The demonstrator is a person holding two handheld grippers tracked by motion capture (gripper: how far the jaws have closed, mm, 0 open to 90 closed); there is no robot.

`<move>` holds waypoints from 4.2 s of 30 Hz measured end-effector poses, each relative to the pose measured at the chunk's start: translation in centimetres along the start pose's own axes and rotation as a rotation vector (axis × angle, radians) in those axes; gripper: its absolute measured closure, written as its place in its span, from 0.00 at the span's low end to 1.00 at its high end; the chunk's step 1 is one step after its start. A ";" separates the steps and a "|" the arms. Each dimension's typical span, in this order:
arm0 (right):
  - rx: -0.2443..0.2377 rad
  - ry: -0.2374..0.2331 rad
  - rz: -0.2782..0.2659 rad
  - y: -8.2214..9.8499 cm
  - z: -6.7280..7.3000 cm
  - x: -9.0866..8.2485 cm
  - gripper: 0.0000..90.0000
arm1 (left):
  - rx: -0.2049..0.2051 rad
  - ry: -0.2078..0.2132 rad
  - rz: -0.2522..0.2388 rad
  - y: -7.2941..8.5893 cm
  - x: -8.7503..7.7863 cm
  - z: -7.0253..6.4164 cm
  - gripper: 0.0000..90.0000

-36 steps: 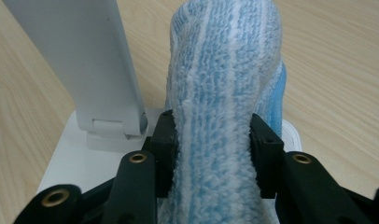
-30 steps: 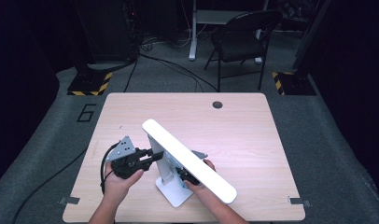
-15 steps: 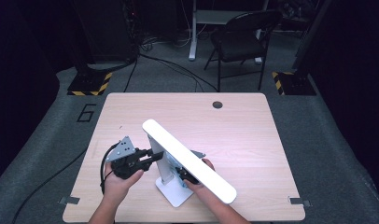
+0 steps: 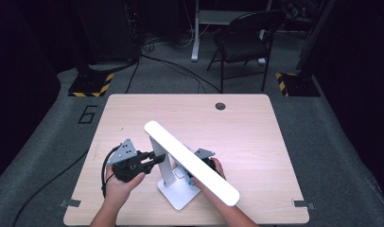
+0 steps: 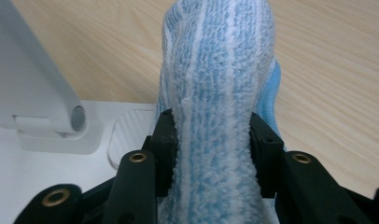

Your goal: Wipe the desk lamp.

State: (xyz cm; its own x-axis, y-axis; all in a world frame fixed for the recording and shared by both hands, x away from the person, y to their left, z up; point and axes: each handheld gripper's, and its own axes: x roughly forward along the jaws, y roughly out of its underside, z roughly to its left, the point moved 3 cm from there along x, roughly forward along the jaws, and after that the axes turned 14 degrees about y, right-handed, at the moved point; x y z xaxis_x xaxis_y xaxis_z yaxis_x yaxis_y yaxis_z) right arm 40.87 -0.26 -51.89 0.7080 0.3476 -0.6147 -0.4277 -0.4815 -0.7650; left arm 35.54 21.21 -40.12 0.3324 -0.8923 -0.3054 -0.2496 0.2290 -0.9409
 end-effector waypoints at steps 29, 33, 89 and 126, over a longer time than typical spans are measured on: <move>0.071 0.105 0.060 -0.2 -3.0 0.8 0.69 | 0.002 0.004 -0.003 0.0 0.1 0.1 0.83; 0.044 0.100 0.054 -0.2 -2.4 0.6 0.69 | 0.001 0.007 -0.003 0.0 0.1 0.2 0.83; -0.009 -0.041 0.018 0.3 3.0 -1.6 0.70 | 0.017 -0.002 0.011 0.2 0.5 0.1 0.83; 0.121 -0.021 0.000 1.5 -4.3 -0.6 0.70 | 0.010 0.000 0.003 1.4 1.5 0.8 0.84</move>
State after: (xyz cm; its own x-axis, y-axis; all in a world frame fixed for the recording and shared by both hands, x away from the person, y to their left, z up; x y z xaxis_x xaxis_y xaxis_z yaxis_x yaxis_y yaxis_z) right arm 42.25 -4.62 -51.85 0.6970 0.3648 -0.6173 -0.4928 -0.3816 -0.7820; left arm 36.40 20.47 -41.99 0.3312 -0.8918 -0.3082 -0.2411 0.2359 -0.9414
